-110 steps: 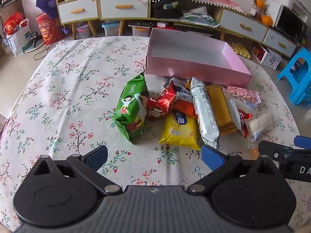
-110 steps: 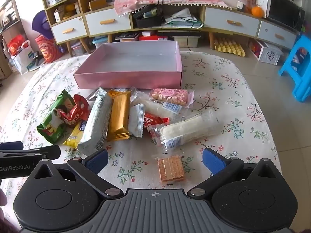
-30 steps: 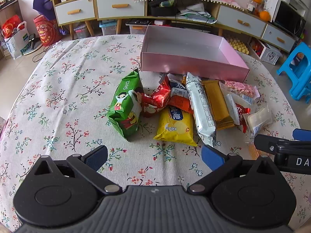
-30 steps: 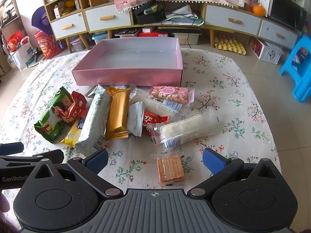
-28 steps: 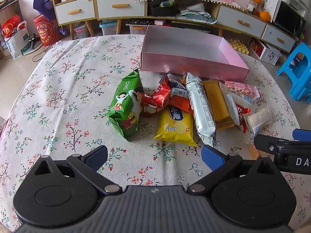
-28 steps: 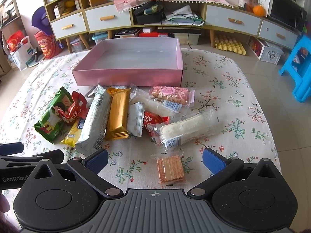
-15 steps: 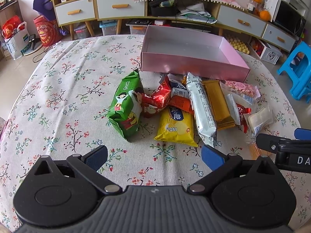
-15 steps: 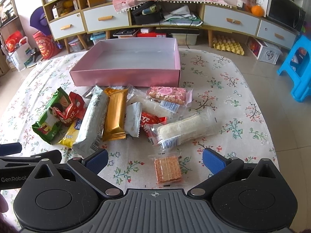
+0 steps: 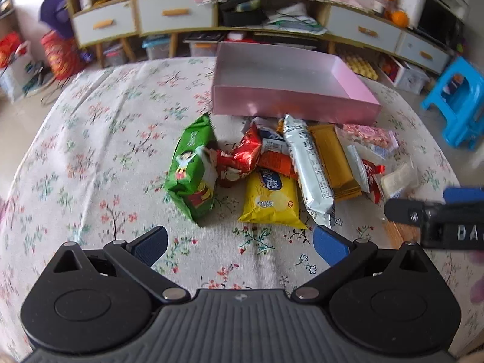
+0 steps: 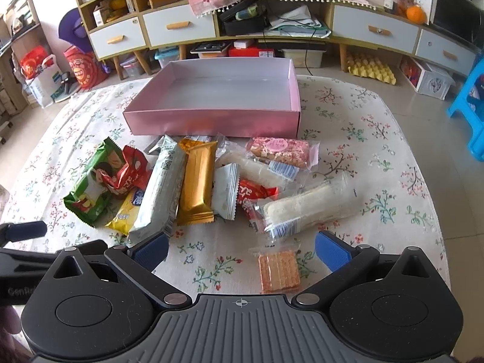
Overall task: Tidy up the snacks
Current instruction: 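Grasp the red candy packet with left tool while right tool grasps white wafer stick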
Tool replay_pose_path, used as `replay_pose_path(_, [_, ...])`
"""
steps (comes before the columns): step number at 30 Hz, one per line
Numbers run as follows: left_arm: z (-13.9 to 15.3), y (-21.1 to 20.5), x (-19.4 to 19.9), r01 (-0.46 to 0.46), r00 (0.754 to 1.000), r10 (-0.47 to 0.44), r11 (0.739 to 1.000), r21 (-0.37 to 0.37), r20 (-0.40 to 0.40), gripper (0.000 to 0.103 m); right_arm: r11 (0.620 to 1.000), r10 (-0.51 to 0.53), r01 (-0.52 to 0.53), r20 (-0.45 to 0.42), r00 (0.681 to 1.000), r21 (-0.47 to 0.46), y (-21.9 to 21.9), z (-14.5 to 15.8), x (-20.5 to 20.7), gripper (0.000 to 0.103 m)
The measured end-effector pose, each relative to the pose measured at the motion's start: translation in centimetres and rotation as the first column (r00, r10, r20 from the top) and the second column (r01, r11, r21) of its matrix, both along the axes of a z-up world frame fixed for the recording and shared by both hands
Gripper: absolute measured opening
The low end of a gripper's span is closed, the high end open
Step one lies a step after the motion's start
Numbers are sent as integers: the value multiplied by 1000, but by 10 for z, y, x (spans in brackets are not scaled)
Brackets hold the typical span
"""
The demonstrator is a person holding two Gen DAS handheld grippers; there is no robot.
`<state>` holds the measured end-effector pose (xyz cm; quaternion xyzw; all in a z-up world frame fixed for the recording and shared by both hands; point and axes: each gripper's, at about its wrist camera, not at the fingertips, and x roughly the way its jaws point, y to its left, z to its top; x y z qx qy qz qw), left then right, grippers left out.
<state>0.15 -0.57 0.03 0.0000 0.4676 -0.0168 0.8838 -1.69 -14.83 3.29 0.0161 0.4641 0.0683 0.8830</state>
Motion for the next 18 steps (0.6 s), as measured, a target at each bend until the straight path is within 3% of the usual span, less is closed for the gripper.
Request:
replay_pose_path(5, [9, 5, 12, 68, 998, -68, 998, 3, -15, 101, 999, 7, -6, -11, 1000, 54, -1, 10, 14, 103])
replay_pose_path(14, [9, 29, 48, 92, 996, -91, 994, -52, 24, 96, 960, 9, -4, -16, 1000, 280, -10, 7, 53, 100])
replay_pose_path(18, [-1, 37, 60, 124, 992, -122, 985, -121, 20, 72, 920, 41, -19, -48, 998, 390, -5, -7, 66, 83])
